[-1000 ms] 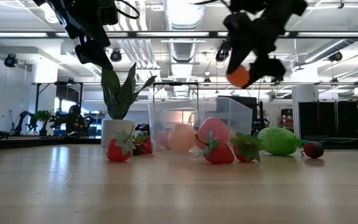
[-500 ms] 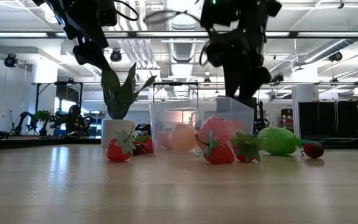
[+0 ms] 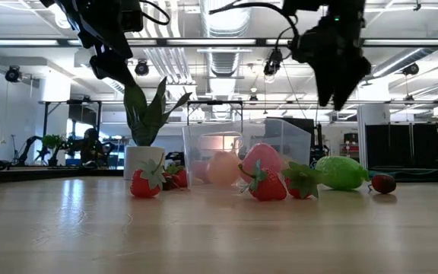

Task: Pick and placing Produce into tupperware
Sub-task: Put the red cherry into the container

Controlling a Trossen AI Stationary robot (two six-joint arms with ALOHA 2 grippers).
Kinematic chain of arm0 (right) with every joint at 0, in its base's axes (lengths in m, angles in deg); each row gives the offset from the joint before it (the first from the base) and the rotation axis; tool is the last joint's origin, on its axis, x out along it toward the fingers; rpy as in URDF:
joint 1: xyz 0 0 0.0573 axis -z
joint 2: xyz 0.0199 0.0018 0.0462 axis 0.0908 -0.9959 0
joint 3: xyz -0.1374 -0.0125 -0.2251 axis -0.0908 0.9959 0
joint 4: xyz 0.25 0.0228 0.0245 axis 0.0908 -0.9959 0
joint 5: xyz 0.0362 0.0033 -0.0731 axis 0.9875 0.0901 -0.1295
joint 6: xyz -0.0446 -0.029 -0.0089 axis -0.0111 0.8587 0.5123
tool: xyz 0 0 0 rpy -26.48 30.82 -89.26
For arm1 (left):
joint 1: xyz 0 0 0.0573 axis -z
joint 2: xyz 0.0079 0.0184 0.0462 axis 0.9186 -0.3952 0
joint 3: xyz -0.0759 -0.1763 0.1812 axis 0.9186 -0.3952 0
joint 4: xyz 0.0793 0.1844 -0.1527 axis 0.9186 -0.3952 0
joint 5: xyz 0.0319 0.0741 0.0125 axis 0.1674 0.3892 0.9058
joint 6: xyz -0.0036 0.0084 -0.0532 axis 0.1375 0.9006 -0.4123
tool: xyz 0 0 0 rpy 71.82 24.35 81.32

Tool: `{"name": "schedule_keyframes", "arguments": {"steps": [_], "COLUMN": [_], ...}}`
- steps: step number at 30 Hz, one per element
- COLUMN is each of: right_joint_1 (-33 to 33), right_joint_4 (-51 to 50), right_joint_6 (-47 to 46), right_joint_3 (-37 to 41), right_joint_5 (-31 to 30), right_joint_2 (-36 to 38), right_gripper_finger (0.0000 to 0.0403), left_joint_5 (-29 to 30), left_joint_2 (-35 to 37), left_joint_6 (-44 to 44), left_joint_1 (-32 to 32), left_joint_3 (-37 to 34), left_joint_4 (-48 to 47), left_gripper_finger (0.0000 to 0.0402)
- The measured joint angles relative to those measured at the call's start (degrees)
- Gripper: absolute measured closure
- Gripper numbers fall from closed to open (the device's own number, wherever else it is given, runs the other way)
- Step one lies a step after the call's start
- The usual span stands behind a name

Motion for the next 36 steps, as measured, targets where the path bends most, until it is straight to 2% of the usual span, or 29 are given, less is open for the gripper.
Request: {"name": "schedule_keyframes", "arguments": {"steps": [7, 11, 15, 18, 23, 32, 36], "right_joint_1": [-4.9, -8.4, -11.5, -13.1, -14.0, -14.0, -14.0], "right_joint_4": [0.6, 0.9, 2.1, 3.5, 4.3, 5.3, 5.3], "right_joint_6": [-9.9, -17.3, -25.3, -29.0, -31.3, -30.7, -30.7], "right_joint_3": [8.4, 13.4, 17.1, 18.6, 19.4, 19.7, 19.8], "right_joint_5": [0.0, 0.1, 0.1, 0.1, 0.1, -0.7, -1.4], "right_joint_2": [6.2, 9.0, 11.1, 11.8, 11.9, 11.9, 11.8], "right_gripper_finger": [0.0112, 0.0110, 0.0114, 0.0117, 0.0116, 0.0115, 0.0116], "left_joint_5": [0.0, -1.5, -1.1, 1.9, 7.3, 12.0, 12.1], "left_joint_2": [-0.2, -1.6, -4.5, -7.7, -13.8, -22.5, -24.6], "left_joint_6": [15.6, 18.1, 17.9, 18.0, 18.4, 19.3, 19.3], "left_joint_1": [0.0, 0.1, 0.1, 0.1, 0.0, 0.0, 0.0], "left_joint_3": [-4.5, -9.4, -14.3, -16.6, -16.5, -16.3, -16.1], "left_joint_4": [0.2, 4.7, 15.4, 24.3, 26.0, 28.0, 29.9], "left_gripper_finger": [0.0066, 0.0066, 0.0066, 0.0071, 0.0097, 0.0136, 0.0150]}}
